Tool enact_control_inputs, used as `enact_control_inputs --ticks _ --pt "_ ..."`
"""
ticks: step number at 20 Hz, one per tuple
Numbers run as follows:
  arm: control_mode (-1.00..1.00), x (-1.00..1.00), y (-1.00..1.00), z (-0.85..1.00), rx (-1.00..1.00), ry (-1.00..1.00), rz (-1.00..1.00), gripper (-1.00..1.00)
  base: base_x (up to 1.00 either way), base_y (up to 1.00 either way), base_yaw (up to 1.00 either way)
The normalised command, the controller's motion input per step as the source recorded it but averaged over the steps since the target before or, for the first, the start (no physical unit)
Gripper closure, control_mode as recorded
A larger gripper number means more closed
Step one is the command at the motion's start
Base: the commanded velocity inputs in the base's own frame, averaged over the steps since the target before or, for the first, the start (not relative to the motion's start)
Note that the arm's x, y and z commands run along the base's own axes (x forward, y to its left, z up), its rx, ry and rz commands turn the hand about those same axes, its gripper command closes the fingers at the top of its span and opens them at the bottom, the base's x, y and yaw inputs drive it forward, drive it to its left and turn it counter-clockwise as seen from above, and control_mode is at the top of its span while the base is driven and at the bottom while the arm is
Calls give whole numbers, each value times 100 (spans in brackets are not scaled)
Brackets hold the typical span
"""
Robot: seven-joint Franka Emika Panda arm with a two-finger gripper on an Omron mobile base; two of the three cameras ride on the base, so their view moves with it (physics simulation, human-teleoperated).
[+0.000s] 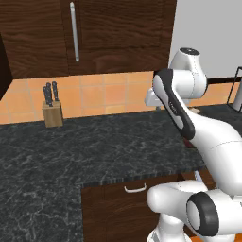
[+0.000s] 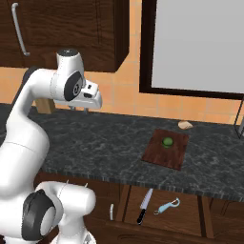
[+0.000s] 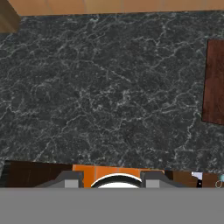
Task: Place the appropriate cutting tool for cutting the avocado skin on the cutting board.
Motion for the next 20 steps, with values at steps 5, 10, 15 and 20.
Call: enact_control_inputs --ticks 5,10,15,20 --pt "-100 -15 -30 -17 3 0 0 -100 0 0 0" --pt "-100 -18 -100 -58 6 3 0 -100 0 0 0" --pt "-100 -66 -100 -77 3 0 0 -100 0 0 0" --pt "-100 -85 -100 -74 5 0 -2 -100 0 0 0"
